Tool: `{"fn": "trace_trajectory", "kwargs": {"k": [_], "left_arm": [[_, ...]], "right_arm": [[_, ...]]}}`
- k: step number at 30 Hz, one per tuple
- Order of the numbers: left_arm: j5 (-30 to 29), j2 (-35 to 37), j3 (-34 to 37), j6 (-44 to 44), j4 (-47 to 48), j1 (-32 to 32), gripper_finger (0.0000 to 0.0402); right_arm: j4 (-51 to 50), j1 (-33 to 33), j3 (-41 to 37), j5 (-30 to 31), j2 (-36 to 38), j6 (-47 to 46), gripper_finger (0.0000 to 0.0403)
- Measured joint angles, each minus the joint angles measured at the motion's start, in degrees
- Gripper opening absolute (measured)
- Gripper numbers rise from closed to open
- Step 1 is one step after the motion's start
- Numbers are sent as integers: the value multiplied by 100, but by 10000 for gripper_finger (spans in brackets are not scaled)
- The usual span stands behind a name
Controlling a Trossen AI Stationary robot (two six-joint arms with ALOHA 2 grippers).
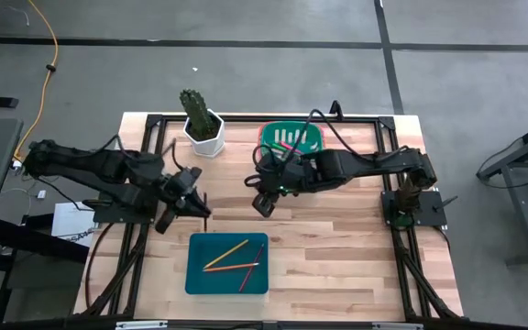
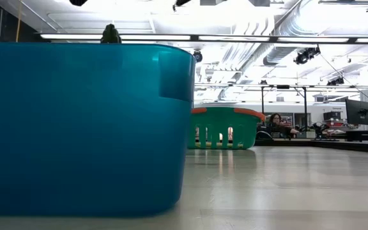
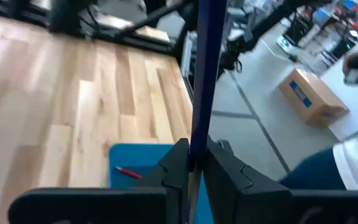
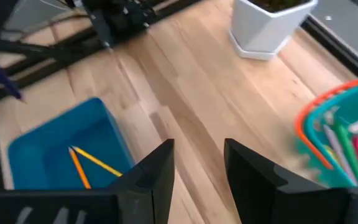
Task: Sort pens & pencils
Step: Put the blue pencil into the blue bin
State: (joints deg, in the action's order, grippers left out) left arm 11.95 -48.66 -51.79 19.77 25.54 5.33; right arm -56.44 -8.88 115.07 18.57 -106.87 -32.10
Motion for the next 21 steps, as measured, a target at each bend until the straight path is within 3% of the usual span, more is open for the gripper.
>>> {"fn": "trace_trajectory", "kwargs": {"k": [10,15,21], "left_arm": [[-127,-1105,-2,31,-606,884,24],[-176,-1542,-2,22,-531,949,35],[-211,-1995,-2,24,-439,941,17]], "right_arm": [[-1155,-81,0,372,428,-232,131],[-1378,-179,0,517,655,-240,131],[-1417,-308,2,687,814,-242,131]]}}
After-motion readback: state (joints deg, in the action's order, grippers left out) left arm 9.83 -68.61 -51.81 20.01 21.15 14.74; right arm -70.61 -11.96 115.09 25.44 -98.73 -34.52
